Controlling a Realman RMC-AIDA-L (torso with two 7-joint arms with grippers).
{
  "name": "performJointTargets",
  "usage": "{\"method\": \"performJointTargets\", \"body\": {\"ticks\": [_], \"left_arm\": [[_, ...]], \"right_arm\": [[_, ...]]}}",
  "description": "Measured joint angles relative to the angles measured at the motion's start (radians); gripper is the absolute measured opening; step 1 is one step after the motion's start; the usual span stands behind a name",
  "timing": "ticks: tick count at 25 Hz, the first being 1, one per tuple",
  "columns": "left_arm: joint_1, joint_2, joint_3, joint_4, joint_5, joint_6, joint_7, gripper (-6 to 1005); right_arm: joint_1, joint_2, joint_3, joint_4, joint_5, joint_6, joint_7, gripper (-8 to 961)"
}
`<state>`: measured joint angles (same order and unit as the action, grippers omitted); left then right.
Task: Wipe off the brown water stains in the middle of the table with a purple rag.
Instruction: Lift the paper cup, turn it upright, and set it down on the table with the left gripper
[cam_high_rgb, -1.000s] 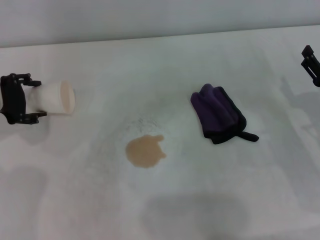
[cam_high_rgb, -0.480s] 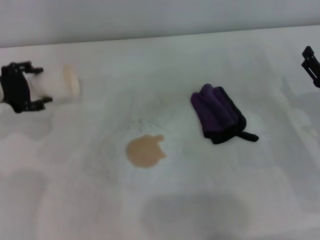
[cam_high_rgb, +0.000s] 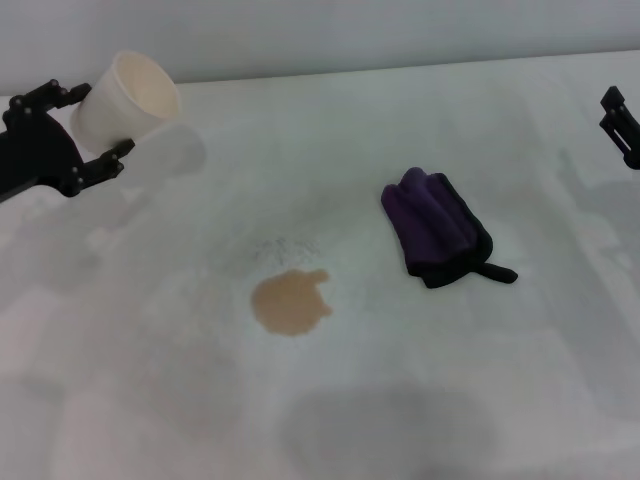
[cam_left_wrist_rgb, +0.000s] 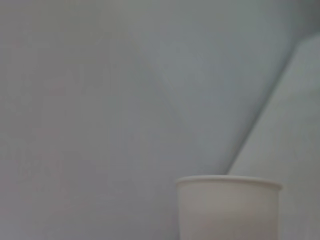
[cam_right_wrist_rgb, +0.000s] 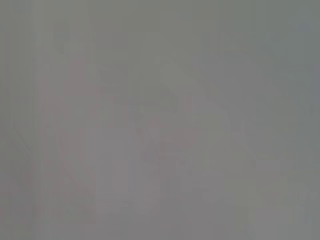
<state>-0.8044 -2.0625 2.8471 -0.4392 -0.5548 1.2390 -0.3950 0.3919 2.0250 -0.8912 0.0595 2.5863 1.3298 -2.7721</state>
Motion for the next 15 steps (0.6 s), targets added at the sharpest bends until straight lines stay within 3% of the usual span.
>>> {"method": "performJointTargets", "body": {"ticks": [15], "left_arm": [[0.223, -0.015, -0.002, 0.409, -0.384, 0.017, 0.102, 755]], "right_arm": [[0.019, -0.002, 0.008, -0.015, 0.001, -0.001, -0.003, 868]]}}
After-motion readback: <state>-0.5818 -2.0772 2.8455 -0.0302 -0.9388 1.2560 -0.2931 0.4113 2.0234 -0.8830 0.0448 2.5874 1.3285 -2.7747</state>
